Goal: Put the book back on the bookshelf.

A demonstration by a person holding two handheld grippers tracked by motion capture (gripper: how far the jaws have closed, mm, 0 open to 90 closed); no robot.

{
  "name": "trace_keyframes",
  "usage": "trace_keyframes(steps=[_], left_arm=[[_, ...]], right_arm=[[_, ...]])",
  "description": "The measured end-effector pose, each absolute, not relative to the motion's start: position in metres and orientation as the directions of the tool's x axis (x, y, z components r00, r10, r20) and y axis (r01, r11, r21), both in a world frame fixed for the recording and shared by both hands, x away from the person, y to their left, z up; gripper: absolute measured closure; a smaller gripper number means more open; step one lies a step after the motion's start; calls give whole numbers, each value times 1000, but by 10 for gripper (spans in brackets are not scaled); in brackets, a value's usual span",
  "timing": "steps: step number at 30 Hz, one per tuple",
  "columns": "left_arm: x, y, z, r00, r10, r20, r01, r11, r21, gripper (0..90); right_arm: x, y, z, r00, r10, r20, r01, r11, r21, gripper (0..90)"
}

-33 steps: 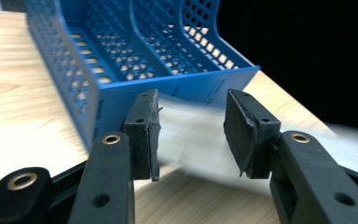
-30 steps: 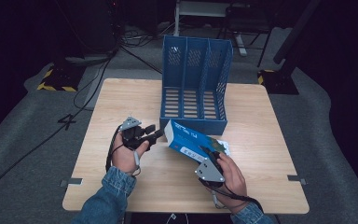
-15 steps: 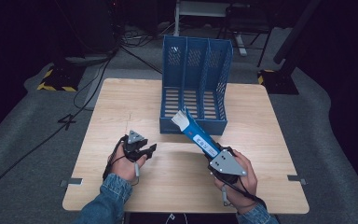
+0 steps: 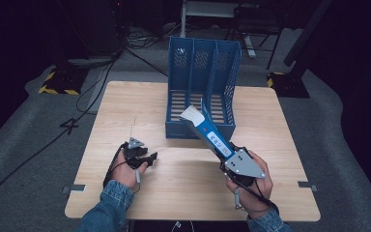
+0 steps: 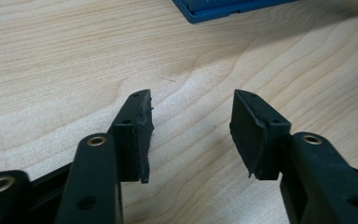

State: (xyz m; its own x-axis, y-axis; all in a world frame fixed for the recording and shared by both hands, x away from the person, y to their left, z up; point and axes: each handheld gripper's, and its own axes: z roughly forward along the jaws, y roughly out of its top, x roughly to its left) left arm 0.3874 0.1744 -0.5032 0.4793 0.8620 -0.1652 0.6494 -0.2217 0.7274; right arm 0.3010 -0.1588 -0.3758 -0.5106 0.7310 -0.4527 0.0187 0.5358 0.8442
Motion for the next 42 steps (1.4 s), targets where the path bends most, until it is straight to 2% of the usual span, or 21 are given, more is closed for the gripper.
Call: trace_keyframes(steps=[4,6,19,27,42], left_arm=[[387,166,-503,489,868,-93,628,-276,727,419],[385,159,-503,505,863,-22,610,-338,716,395],[387,158,-503,503,864,-21,610,-338,717,376],[389,156,-503,493,870,-25,615,-328,717,369],[390,156,-503,496,868,-21,615,-335,714,369]], right_arm=[[301,-161,-369,-506,739,-445,20,526,850,623],[303,-164,-363,-498,750,-434,20,511,859,623],[327,-175,-327,-430,821,-377,4,419,908,622],[348,-177,-309,-385,861,-333,59,383,922,622],[384,-188,-299,-334,900,-281,127,338,932,622]])
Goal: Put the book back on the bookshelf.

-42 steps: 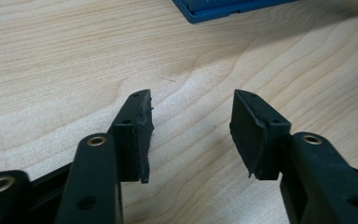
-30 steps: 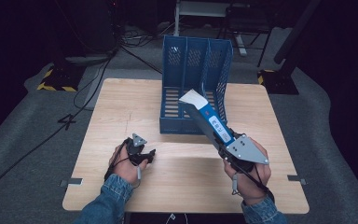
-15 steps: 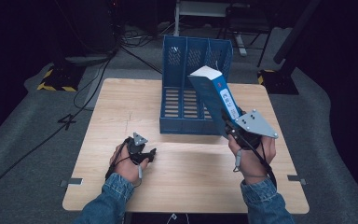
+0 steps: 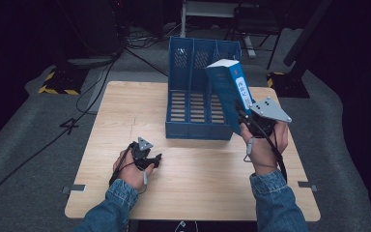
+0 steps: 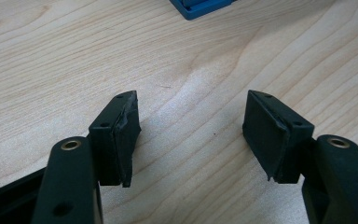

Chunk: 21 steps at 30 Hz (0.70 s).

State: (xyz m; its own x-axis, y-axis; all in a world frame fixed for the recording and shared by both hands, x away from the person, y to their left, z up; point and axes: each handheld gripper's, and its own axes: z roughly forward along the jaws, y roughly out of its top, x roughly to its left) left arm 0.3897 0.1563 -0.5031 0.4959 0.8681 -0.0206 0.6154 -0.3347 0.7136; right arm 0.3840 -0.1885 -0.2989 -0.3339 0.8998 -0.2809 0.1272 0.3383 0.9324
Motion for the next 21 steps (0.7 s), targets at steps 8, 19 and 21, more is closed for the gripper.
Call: trace_keyframes(steps=[8,19,21], left_arm=[[390,156,-503,496,868,-22,616,-334,713,368],[390,156,-503,495,869,-23,616,-332,714,368],[390,156,-503,495,868,-24,616,-332,714,368]], right_arm=[[404,-192,-292,-309,917,-254,135,306,942,622],[428,-183,-277,-294,937,-188,92,223,970,622],[432,-183,-276,-285,942,-174,90,207,974,622]])
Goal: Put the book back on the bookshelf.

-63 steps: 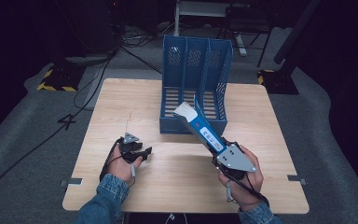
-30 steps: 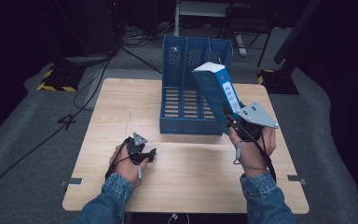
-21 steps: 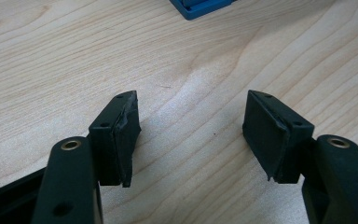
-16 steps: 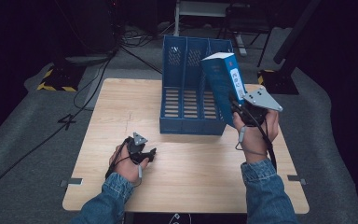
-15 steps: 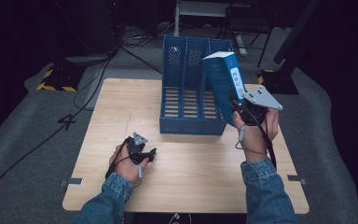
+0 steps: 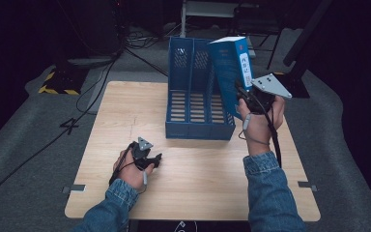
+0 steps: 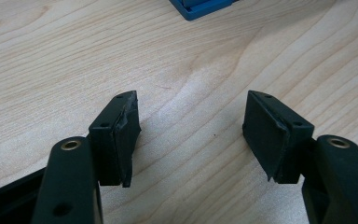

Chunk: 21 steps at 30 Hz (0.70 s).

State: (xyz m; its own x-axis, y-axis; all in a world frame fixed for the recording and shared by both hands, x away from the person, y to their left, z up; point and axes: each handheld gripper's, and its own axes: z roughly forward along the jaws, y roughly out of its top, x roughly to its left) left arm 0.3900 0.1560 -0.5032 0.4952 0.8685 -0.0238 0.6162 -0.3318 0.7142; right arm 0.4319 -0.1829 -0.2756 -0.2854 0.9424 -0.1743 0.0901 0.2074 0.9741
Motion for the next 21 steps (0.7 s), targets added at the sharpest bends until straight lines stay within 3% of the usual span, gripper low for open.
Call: trace_keyframes(steps=[10,21], left_arm=[[389,157,-503,496,868,-30,617,-328,715,368],[388,157,-503,496,868,-29,618,-329,714,369]], right_arm=[[459,-183,-270,-217,974,-68,71,85,994,622],[482,-174,-288,-188,980,-69,137,95,986,622]])
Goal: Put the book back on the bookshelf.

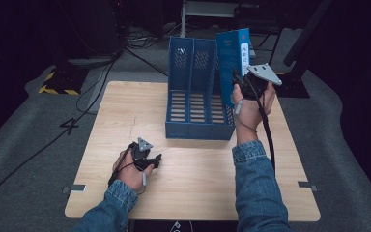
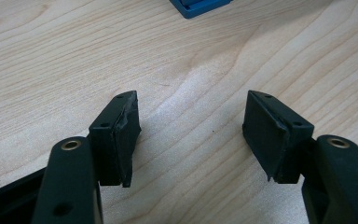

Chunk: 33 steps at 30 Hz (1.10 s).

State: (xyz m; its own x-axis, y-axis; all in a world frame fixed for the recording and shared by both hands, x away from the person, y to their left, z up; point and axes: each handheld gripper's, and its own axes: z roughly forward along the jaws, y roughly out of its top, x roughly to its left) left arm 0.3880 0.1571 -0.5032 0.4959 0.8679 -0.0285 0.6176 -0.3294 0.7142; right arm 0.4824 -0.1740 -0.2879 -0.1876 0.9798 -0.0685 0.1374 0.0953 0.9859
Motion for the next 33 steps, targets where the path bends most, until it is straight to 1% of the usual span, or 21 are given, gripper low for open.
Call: trace_keyframes(steps=[11,13,19,21,24,27,33], left_arm=[[386,160,-503,494,869,-24,616,-330,715,371],[386,161,-503,495,868,-35,621,-325,713,371],[386,162,-503,492,869,-51,623,-311,718,374],[386,162,-503,492,869,-50,623,-312,717,374],[387,162,-503,493,869,-46,621,-315,718,374],[388,162,-503,493,869,-44,622,-316,717,374],[388,160,-503,497,868,-27,617,-331,714,372]], right_arm=[[503,-168,-304,-212,977,-27,135,57,989,622],[508,-166,-307,-220,975,-24,134,55,989,621],[519,-166,-320,-228,974,-7,160,44,986,620],[523,-165,-326,-237,971,-10,169,51,984,619],[524,-162,-333,-256,966,-22,144,60,988,618],[526,-163,-338,-272,962,-12,134,50,990,616],[531,-162,-356,-271,961,-49,157,94,983,613]])
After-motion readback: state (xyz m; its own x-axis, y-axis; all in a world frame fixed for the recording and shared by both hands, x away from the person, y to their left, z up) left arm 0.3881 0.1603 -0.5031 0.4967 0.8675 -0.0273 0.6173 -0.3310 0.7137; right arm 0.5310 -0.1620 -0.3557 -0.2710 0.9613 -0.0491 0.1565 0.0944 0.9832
